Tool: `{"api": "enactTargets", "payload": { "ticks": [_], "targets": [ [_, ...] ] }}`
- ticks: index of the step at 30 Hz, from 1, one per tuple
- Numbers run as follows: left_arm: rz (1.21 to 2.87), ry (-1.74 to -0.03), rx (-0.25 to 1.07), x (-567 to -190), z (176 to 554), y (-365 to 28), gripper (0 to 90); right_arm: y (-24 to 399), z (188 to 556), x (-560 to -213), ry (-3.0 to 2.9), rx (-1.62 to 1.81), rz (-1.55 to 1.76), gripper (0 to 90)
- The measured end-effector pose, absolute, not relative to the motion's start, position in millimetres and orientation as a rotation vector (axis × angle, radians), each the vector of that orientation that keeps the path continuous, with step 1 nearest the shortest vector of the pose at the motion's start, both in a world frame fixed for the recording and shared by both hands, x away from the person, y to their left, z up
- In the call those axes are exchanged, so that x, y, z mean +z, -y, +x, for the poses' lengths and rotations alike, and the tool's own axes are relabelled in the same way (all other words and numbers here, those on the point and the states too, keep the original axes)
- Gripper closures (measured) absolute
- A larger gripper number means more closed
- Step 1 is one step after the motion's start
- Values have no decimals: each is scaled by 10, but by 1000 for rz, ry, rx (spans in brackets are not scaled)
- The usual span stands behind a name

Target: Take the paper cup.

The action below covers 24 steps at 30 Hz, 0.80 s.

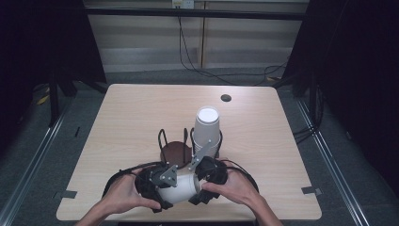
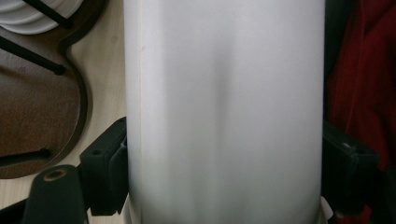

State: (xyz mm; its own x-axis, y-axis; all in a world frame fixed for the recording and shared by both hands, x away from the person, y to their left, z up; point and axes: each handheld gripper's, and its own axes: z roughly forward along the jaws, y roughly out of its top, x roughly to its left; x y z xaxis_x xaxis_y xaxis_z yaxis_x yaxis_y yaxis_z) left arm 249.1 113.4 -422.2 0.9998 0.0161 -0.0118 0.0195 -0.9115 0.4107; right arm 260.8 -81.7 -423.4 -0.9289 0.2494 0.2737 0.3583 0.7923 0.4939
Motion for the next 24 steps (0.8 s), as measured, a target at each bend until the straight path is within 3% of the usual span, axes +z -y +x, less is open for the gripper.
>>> {"api": "enactTargets", "payload": {
  "ticks": [10,24],
  "targets": [
    [2725,20,-28,-4205,2453,-1111,186,733,2569,-4252,2772,-805,-416,175],
    [2713,30,-61,-4219,2436,-1093,184,677,2524,-4246,2776,-827,-371,248]
  ]
}}
